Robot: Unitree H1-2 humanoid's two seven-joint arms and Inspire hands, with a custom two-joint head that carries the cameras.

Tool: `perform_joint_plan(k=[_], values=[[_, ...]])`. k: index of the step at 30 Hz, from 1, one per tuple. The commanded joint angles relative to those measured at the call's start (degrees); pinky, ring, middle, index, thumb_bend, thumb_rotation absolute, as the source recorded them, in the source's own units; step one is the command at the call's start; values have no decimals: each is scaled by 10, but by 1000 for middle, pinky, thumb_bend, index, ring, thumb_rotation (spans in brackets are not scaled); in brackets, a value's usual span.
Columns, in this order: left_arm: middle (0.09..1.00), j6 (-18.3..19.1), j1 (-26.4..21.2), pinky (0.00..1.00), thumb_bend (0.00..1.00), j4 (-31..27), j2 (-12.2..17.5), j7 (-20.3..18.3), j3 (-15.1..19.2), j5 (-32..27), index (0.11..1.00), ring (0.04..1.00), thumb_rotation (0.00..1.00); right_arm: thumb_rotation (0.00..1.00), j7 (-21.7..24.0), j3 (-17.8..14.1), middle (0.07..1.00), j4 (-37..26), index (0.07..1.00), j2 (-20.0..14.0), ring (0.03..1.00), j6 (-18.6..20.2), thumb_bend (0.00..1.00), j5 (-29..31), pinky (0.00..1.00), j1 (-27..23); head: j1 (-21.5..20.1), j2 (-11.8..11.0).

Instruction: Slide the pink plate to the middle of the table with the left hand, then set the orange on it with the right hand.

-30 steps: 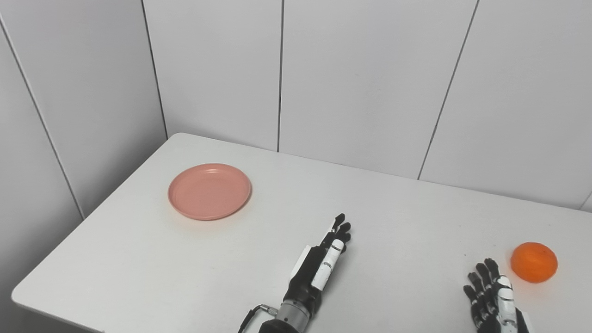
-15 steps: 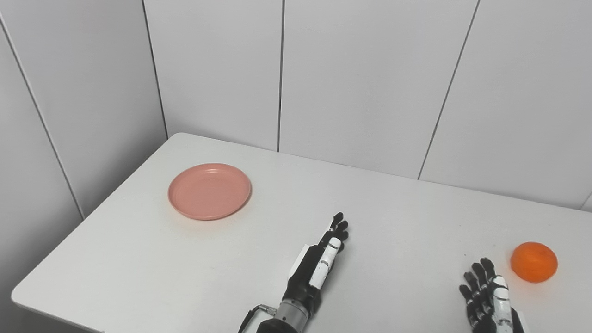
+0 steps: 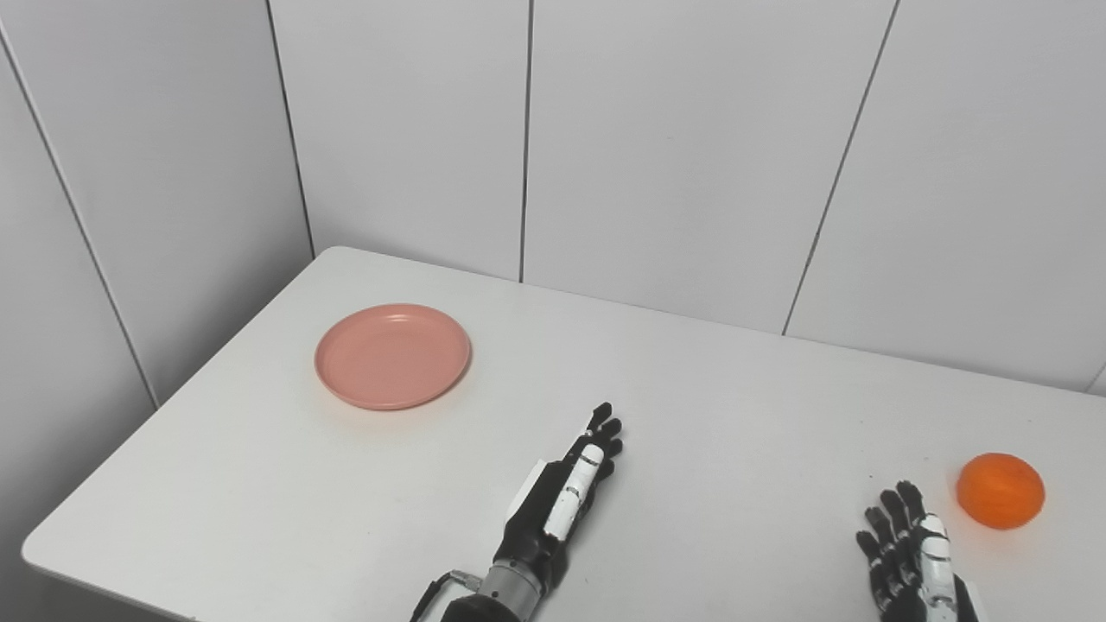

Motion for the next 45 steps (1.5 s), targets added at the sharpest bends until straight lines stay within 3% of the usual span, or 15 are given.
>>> perform_joint_plan(k=[1,8,24,30,40,45], values=[[983,10,-26,973,429,-41,2,-9,-4,-3,969,967,1000,1000,0,1,1000,-19,1000,1,1000,-9,211,1,1000,-10,1,1],[960,59,-53,945,475,-96,17,-8,6,-8,950,946,1000,1000,1,0,1000,-18,1000,1,1000,-9,207,3,1000,-11,4,2],[950,101,-107,950,437,-162,52,5,54,-19,940,939,1000,1000,2,-1,1000,-13,1000,-2,1000,-12,208,4,1000,-15,10,2],[955,82,-128,950,412,-155,73,5,68,-12,945,938,1000,1000,1,-2,1000,-12,1000,-4,1000,-10,205,3,1000,-15,13,1],[953,94,-185,954,443,-122,117,12,111,-18,941,936,1000,1000,5,-5,1000,-7,1000,-8,1000,-10,206,10,1000,-18,19,-3],[954,72,-198,953,457,-91,140,7,131,-22,942,937,1000,1000,7,-5,1000,-2,1000,-11,1000,-12,203,9,1000,-21,24,-6]])
